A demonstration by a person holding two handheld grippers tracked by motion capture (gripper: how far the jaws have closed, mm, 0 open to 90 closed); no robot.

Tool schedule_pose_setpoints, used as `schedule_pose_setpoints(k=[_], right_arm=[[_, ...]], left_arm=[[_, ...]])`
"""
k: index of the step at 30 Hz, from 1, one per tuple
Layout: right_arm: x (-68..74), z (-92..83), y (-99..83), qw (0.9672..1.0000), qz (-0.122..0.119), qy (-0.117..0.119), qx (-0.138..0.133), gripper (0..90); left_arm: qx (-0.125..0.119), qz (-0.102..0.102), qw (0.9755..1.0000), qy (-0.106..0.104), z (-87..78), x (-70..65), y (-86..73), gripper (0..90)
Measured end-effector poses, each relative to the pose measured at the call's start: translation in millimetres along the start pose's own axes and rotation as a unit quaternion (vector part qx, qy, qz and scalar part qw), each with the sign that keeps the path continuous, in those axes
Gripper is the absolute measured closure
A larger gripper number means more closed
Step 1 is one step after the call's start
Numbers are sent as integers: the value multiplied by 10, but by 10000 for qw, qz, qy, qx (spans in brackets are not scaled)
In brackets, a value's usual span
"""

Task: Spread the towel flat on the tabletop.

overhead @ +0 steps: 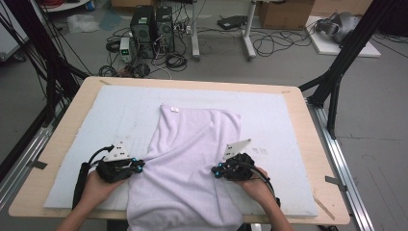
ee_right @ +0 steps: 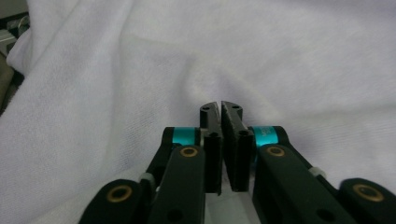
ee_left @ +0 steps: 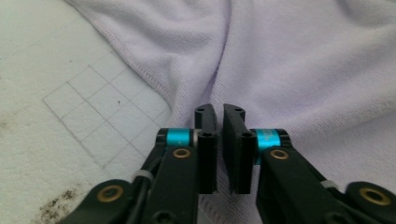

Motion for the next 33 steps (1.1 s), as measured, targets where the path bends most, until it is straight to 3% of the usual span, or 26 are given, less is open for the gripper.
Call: schedule_pose_setpoints(k=[2,3,4,7,10,15,16,17,18,20,22,29,30,33], right_arm=[[9,-111,-10,9997,-20,-61,-248,801],[9,-111,-10,9997,-20,-61,-248,801],[50,-244,-36,9988,-79,-121,-461,792],[132,-389,-126,9979,-220,-246,-564,776],[219,-455,-259,9979,-236,-220,-558,764],[255,-341,-331,9989,-247,-46,-408,717],[269,-215,-309,9992,-325,15,-227,691],[273,-146,-299,9992,-371,43,-104,692],[273,-146,-299,9992,-371,43,-104,692],[264,-69,-287,9992,-277,268,-70,844],[259,-104,-304,9993,-276,244,-24,868],[318,-391,-452,9998,-171,76,-60,872],[357,-536,-541,9999,-87,-13,-137,871],[428,-749,-654,9997,27,-138,-212,851]], left_arm=[[-76,-34,10000,-16,-42,3,8,727],[-76,-34,10000,-16,-42,3,8,713],[-139,-44,9999,-34,-63,2,13,704],[-336,-16,9993,-143,-172,-57,4,686],[-361,66,9990,-273,-225,-124,-43,685],[-121,136,9992,-364,-158,-150,-116,674],[50,116,9987,-485,-72,-161,-151,663],[50,116,9987,-485,-72,-161,-151,650],[171,129,9984,-522,-35,-168,-165,650],[122,187,9987,-454,-22,-176,-173,703],[134,219,9986,-455,-31,-169,-178,809],[120,196,9988,-434,-48,-177,-188,831],[124,198,9988,-425,-54,-172,-188,820],[65,123,9991,-402,-106,-155,-176,722]])
Point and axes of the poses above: each handheld gripper's, and its own axes: z roughly forward along the jaws, y roughly out of its top, x roughly to its left, the point moved 3 cm from there along z, roughly forward along the jaws, and after that the axes turned 3 degrees about x, right-handed, at the moved point
